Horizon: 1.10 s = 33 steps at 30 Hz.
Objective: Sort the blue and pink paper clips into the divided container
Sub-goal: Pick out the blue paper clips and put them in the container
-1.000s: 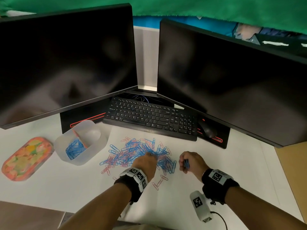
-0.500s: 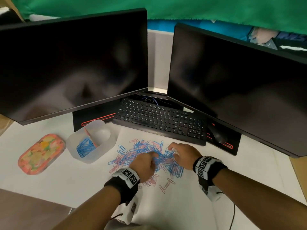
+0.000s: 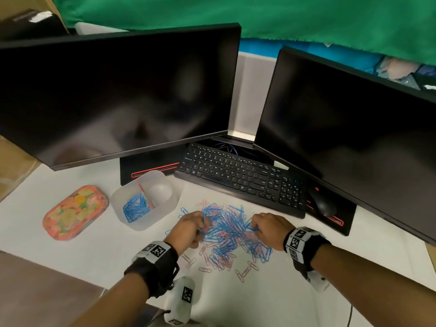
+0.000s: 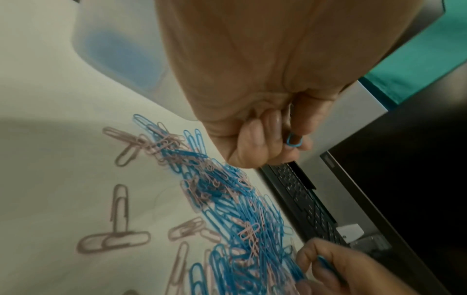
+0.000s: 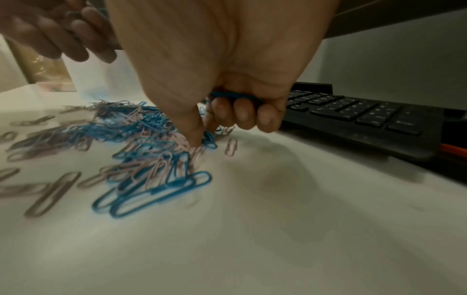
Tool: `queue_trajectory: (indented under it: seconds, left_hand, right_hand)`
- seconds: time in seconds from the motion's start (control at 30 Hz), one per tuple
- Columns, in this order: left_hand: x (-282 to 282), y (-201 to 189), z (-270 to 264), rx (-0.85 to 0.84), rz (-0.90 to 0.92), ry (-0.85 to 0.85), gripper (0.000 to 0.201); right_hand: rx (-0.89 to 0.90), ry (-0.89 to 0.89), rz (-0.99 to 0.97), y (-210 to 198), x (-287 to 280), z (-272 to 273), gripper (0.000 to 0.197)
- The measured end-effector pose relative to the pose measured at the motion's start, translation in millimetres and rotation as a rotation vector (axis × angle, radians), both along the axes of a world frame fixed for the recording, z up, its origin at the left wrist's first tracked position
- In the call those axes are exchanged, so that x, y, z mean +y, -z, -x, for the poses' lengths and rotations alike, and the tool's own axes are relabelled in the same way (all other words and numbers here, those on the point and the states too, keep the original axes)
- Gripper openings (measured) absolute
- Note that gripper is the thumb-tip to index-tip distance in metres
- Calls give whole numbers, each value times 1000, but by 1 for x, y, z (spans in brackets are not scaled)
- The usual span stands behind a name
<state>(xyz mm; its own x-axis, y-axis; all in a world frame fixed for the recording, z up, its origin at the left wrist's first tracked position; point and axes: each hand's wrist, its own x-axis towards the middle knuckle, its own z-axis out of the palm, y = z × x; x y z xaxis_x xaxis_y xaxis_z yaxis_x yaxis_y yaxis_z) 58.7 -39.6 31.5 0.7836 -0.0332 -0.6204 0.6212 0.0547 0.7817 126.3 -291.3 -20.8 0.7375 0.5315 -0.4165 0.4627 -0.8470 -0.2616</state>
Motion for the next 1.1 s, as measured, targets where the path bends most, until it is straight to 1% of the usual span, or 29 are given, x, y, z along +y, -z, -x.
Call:
queue_trajectory:
  seconds: [0.1, 0.17, 0.2, 0.23, 0.3, 0.43, 0.6, 0.67, 0.73, 0.77, 0.83, 0.9, 1.0, 1.07, 1.1]
  left_hand:
    - [12, -4, 2, -3, 64, -52, 13]
    - [19, -7, 4, -9, 68, -85, 12]
    - [23, -8, 4, -7, 69, -101, 7]
    - [27, -7, 4, -6, 68, -115, 8]
    - [35, -9, 4, 9, 61, -142, 18]
    - [54, -13, 5, 45, 74, -220, 23]
    - [78, -26, 6, 36, 92, -282, 23]
    - [87, -31, 7, 30, 91, -290, 24]
    - [97, -35, 6, 31, 100, -308, 27]
    - [102, -37, 6, 29, 103, -324, 29]
    - [114, -40, 4, 17, 97, -371, 35]
    - [126, -43, -2, -10, 80, -442, 40]
    - [144, -48, -13, 6, -14, -533, 36]
    - [151, -48, -18, 42, -64, -532, 34]
    - [154, -48, -20, 59, -87, -519, 37]
  right_hand:
    - [54, 41, 4, -2, 3, 0, 5]
    - [90, 79, -18, -5, 3, -1, 3]
    - [109, 98, -37, -8, 3, -1, 4]
    - [130, 116, -62, -12, 4, -2, 4]
    - [166, 162, -136, -20, 4, -3, 7]
    - [235, 283, -301, -38, 7, -7, 19]
    - [210, 288, -364, -70, 27, -15, 26]
    - [232, 289, -375, -85, 39, -20, 26]
    - [314, 313, -411, -99, 54, -22, 26]
    - [386, 336, -447, -106, 63, -22, 25]
    - [542, 388, -555, -119, 86, -21, 24]
    - [646, 414, -660, -130, 113, -19, 22]
    - [709, 403, -752, -137, 162, -15, 19]
    - [692, 408, -753, -136, 197, -15, 19]
    - [662, 403, -734, -134, 214, -15, 19]
